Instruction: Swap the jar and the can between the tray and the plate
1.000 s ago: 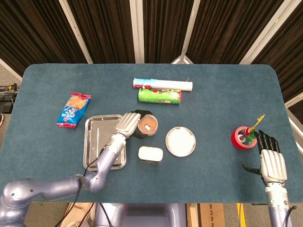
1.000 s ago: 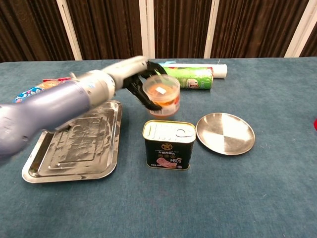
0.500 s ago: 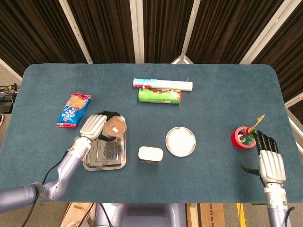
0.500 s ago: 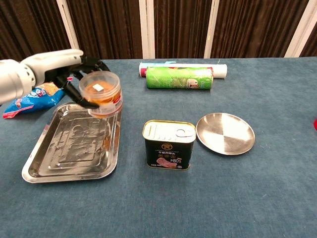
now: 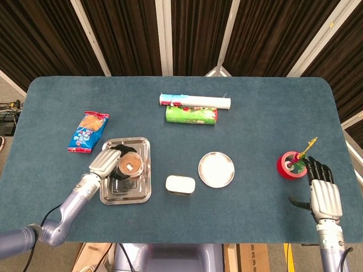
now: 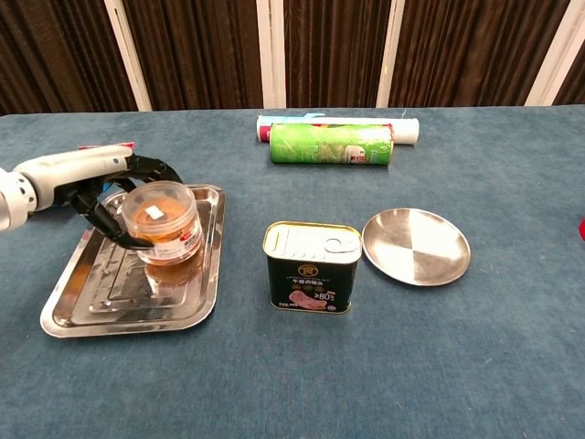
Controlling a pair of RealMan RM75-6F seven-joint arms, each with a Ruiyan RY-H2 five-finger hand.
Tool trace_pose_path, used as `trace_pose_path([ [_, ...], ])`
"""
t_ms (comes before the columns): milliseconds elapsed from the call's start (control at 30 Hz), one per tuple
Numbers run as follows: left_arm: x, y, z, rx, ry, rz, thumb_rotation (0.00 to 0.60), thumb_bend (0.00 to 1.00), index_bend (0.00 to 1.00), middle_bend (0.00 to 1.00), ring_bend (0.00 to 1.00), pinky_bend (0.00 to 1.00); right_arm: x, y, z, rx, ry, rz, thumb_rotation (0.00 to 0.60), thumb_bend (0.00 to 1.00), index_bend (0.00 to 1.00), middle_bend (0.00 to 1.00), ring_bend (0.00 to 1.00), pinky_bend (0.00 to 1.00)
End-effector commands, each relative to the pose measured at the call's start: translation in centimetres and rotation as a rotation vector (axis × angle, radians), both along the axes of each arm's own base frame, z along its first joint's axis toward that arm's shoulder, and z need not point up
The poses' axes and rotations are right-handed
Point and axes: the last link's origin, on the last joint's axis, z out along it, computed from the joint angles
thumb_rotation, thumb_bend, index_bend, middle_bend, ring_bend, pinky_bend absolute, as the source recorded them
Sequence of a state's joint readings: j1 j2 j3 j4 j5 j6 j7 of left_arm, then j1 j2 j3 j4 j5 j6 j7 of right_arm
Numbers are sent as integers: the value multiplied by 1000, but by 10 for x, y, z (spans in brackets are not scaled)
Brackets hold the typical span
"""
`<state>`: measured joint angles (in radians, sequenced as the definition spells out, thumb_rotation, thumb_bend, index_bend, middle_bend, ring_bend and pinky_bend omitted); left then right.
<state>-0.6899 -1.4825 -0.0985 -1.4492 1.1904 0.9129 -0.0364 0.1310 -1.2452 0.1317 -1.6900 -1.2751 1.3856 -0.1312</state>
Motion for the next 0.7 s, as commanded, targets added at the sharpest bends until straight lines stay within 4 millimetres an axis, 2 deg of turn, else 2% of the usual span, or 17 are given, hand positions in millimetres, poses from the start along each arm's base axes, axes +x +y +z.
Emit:
trace_pose_path([
  [33,-5,-2,1,-12,19,6,600,317,276,172,109,202,0,0,0,0,-2,1,600,0,0,0,0,0],
  [167,-11,-2,7,-31,40,23,600,166,219,89,28,150,0,0,1,-1,-4,-2,600,0,0,0,0,0],
  [333,-18,-2,19,-33,103,30,600,27,123,1,0,82,-1,2,1,23,10,-6,600,0,0,0,0,0],
  [467,-17,-3,32,-18,133,30,600,0,95,0,0,50,-1,2,0,44,17,-6,600,0,0,0,0,0],
  [533,-12,-6,44,26,125,24,600,0,95,0,0,50,-1,2,0,51,19,1,600,0,0,0,0,0],
  [633,-3,-17,70,152,54,5,600,0,94,0,0,50,4,2,-1,69,3,42,600,0,0,0,0,0],
  [700,-7,-34,92,264,32,-13,600,0,94,0,0,51,12,2,-5,102,-46,90,600,0,0,0,0,0],
])
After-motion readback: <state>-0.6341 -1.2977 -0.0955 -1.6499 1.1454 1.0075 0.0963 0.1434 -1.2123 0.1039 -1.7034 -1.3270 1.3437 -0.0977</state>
